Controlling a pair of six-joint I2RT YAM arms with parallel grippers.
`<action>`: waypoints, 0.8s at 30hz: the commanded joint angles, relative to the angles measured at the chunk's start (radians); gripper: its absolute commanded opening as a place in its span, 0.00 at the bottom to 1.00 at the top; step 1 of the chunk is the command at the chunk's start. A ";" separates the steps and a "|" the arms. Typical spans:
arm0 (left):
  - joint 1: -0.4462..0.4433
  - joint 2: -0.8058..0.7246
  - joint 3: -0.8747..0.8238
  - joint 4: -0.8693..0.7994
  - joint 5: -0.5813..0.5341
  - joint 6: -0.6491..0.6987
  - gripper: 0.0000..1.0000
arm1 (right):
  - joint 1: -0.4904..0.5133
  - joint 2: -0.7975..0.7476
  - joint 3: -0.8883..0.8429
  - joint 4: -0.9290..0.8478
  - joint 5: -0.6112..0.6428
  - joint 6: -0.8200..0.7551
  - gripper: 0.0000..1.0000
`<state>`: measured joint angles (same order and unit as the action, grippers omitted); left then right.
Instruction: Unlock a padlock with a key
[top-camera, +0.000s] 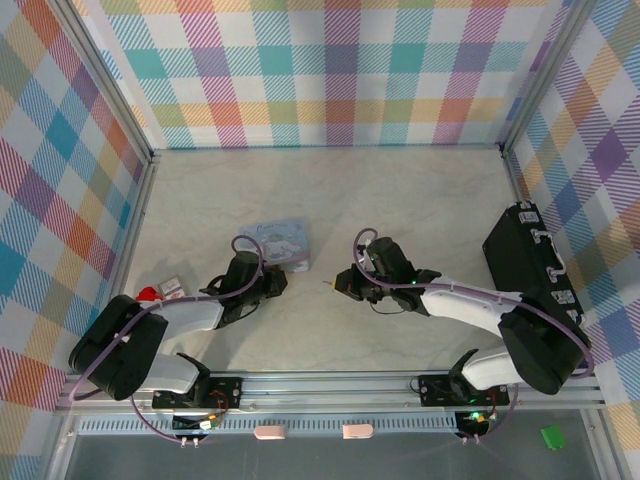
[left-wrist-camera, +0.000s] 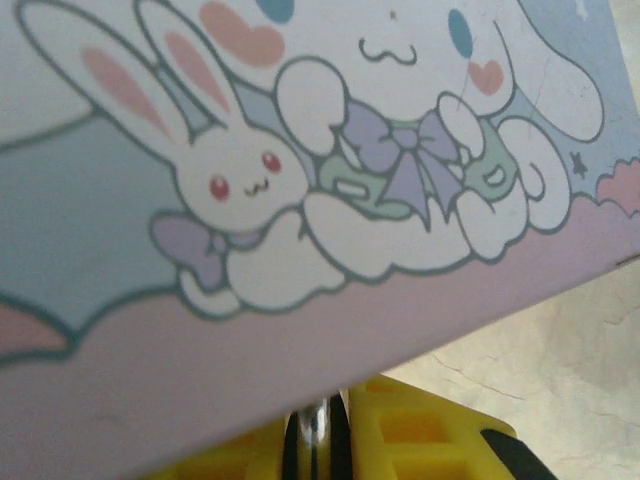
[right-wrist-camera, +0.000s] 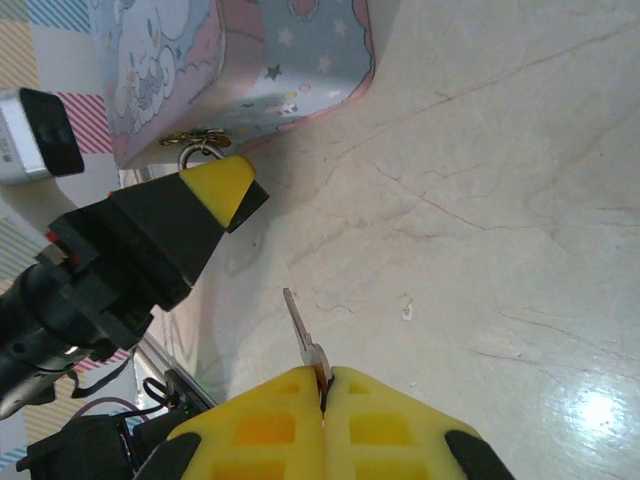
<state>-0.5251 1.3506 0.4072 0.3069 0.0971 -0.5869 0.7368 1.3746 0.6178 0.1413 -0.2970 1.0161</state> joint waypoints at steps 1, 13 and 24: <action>-0.032 -0.034 0.061 -0.146 0.063 -0.091 0.16 | 0.007 0.025 -0.027 0.088 -0.028 0.054 0.00; -0.097 -0.064 0.147 -0.214 0.008 -0.412 0.14 | 0.039 0.049 -0.181 0.356 -0.006 0.357 0.00; -0.126 0.010 0.107 0.057 -0.004 -0.622 0.11 | 0.050 0.067 -0.263 0.563 0.038 0.555 0.00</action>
<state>-0.6403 1.3445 0.5236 0.2222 0.1032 -1.1290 0.7795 1.4246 0.3710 0.5797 -0.2741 1.4876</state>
